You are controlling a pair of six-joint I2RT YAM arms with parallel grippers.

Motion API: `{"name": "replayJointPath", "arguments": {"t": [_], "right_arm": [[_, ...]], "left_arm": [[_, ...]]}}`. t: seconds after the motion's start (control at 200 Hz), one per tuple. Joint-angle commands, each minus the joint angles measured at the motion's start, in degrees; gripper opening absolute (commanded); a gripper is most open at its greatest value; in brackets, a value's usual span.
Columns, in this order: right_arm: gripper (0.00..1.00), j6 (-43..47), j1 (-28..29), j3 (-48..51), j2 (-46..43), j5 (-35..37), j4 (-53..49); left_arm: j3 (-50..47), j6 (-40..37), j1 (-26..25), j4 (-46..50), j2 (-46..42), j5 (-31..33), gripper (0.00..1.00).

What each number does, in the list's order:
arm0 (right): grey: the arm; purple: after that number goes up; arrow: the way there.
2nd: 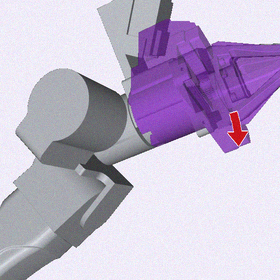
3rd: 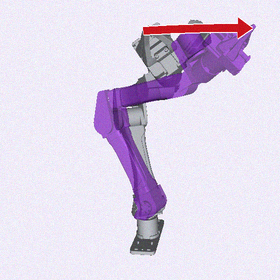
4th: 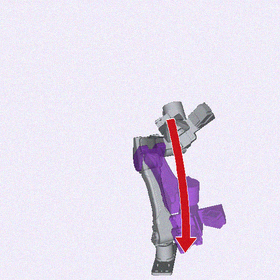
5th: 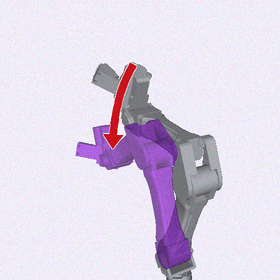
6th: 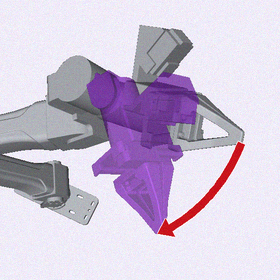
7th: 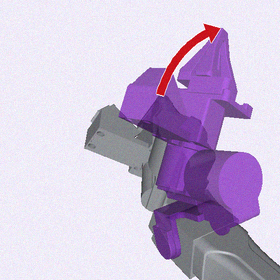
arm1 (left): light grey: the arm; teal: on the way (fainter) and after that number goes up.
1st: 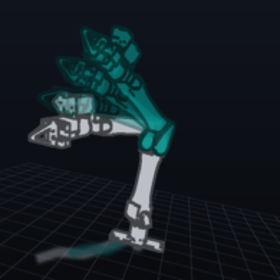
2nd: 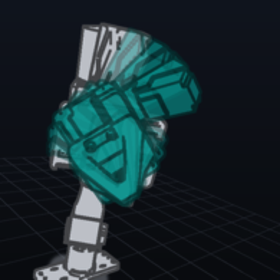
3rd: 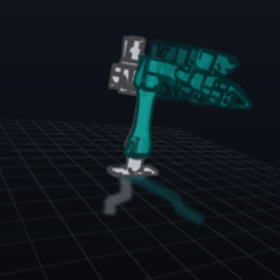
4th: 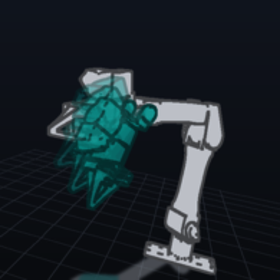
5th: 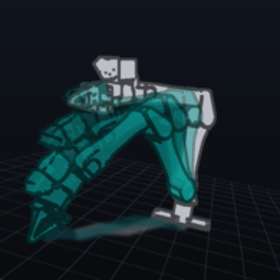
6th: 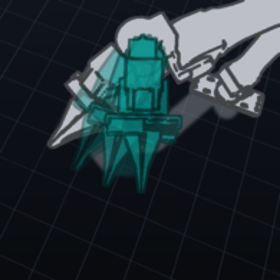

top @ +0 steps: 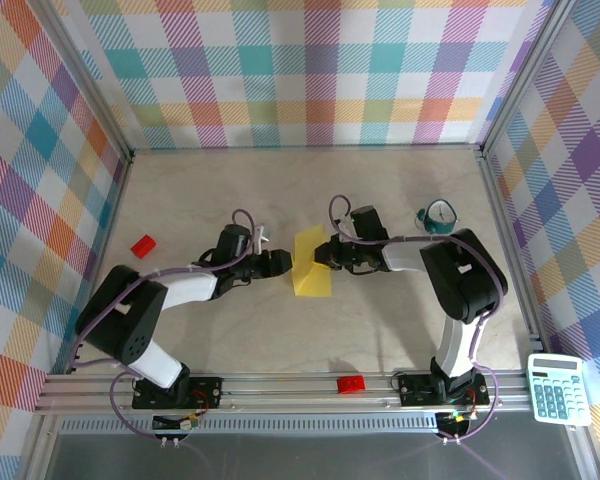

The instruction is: Fold a paper plane with a square sheet of paper (fold left side to right side)

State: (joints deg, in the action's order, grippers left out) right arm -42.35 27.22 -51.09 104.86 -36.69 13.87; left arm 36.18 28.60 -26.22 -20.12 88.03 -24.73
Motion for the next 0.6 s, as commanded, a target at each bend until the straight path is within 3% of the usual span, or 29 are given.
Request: {"name": "replayJointPath", "arguments": {"t": [0.0, 0.13, 0.2, 0.3, 0.595], "right_arm": [[0.00, 4.12, -1.31, 1.22, -6.64, 2.08, 0.52], [0.00, 5.70, -2.89, 3.16, -12.78, 3.31, 2.49], [0.00, 4.75, -3.94, 4.58, -15.89, 2.27, 6.29], [0.00, 2.91, -4.55, 5.56, -19.45, -0.11, 11.92], [0.00, -3.29, -4.37, 1.98, -26.11, -6.78, 17.67]], "left_arm": [[-0.91, -0.61, 1.55, -2.32, -6.23, 0.66, 0.61], [-1.87, 0.15, 3.14, -5.11, -11.99, -1.71, 0.73], [-3.09, 3.19, 4.27, -11.35, -14.23, -5.63, 0.83], [-4.34, 9.36, 5.37, -22.59, -15.46, -11.24, 0.91], [-2.02, 25.90, 5.06, -44.73, -8.85, -21.71, 0.86]]}}
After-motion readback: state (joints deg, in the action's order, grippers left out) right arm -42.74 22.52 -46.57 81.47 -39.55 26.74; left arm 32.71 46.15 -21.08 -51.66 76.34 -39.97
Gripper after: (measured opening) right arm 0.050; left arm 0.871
